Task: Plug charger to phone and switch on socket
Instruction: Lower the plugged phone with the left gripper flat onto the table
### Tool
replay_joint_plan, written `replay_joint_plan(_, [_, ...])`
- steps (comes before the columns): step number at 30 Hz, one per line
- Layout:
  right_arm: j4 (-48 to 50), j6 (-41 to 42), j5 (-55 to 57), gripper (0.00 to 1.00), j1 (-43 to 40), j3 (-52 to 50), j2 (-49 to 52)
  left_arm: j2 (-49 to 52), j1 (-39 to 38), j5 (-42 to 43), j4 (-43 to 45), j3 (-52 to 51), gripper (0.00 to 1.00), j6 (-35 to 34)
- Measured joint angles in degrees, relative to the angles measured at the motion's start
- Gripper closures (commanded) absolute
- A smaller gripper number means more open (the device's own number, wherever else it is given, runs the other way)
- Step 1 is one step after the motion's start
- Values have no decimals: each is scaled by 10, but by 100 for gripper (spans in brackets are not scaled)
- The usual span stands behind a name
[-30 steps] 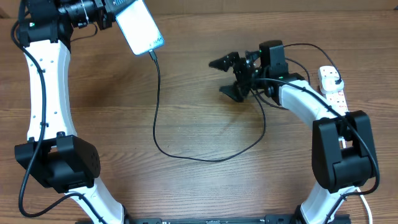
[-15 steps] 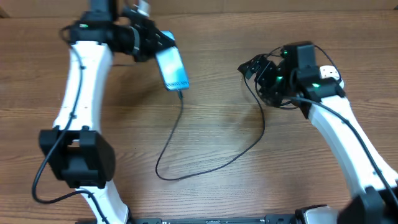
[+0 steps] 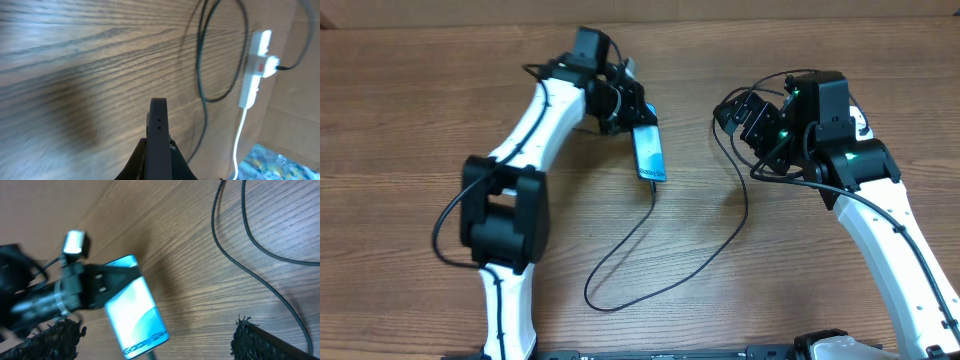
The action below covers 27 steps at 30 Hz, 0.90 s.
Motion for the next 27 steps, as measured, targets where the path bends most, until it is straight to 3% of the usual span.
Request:
replay_joint_plan(12, [-26,-14,3,0,0,0,0,63,-24,-23,40,-3,96,-33])
replay_joint_plan(27, [-33,-23,3,0,0,0,0,67,-26,-121,48,-3,96,-36])
